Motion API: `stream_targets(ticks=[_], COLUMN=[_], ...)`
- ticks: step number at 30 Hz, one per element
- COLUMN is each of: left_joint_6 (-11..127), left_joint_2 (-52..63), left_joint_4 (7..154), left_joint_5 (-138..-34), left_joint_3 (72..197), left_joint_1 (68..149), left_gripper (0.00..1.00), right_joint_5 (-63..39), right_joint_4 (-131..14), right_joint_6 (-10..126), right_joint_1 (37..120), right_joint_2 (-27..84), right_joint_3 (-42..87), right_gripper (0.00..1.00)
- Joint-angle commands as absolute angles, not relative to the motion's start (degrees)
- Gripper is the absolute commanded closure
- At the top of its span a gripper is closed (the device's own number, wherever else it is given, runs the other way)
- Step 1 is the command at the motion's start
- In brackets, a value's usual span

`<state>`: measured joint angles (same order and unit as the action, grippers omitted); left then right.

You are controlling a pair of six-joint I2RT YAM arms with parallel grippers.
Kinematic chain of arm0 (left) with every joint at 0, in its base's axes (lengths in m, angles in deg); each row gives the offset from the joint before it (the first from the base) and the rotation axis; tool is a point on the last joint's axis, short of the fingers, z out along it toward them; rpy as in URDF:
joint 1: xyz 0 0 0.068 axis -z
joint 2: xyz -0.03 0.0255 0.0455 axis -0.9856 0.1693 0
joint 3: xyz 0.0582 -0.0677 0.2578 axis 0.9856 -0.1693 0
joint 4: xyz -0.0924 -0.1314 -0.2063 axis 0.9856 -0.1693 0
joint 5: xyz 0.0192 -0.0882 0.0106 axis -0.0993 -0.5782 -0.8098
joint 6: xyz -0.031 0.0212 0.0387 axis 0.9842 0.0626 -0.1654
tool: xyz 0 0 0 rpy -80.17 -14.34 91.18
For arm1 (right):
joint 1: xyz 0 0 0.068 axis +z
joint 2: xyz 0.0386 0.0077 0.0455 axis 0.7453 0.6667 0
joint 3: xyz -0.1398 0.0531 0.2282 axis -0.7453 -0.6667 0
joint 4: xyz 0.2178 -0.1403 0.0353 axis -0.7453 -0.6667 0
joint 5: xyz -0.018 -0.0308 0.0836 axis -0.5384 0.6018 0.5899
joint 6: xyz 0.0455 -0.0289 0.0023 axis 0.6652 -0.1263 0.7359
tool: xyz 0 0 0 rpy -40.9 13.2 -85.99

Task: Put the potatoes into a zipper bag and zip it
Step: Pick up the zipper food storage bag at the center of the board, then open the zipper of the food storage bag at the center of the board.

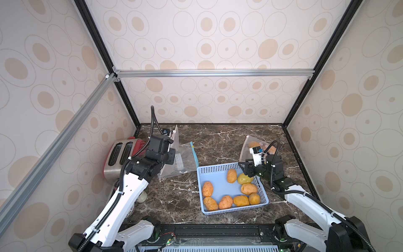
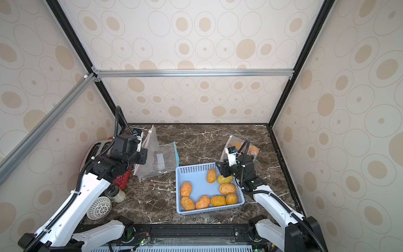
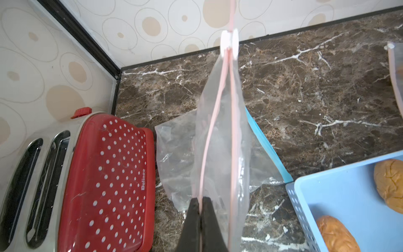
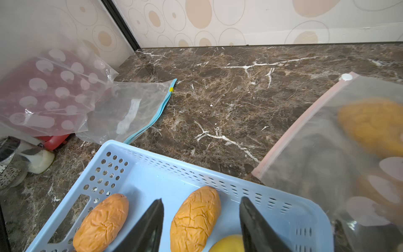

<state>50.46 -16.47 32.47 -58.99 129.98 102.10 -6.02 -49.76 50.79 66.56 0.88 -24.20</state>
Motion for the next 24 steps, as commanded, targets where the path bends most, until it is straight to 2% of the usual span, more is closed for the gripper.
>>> stream_targets(ticks=[1, 7, 14, 18, 24], left_joint_6=[52.47, 57.40, 68.95, 72.46, 72.39], left_joint_2=[-18.66, -19.98, -18.58, -15.80, -11.92], left_joint_4=[29.12, 42.54, 68.74, 78.17, 79.36], left_joint_5=[-62.95, -86.95, -102.97, -104.86, -103.13], left_joint_3=[128.90, 119.09, 105.98, 102.23, 102.06], left_joint_1=[101.69, 101.87, 103.99, 106.78, 109.23], left_gripper=[1.00, 1.00, 1.00, 1.00, 1.00], right_joint_5=[-5.40, -5.08, -5.39, -8.95, -12.31], right_joint_4=[-48.61, -48.47, -50.03, -50.61, -53.97], right_joint_6=[49.80, 49.56, 52.06, 59.36, 64.95], right_joint_1=[67.95, 70.24, 80.46, 85.65, 93.55], right_joint_2=[1.88, 1.89, 5.13, 9.54, 19.55], right_joint_3=[-22.37, -21.76, -16.78, -12.77, -1.89], right_gripper=[0.43, 0.42, 0.39, 0.38, 0.37])
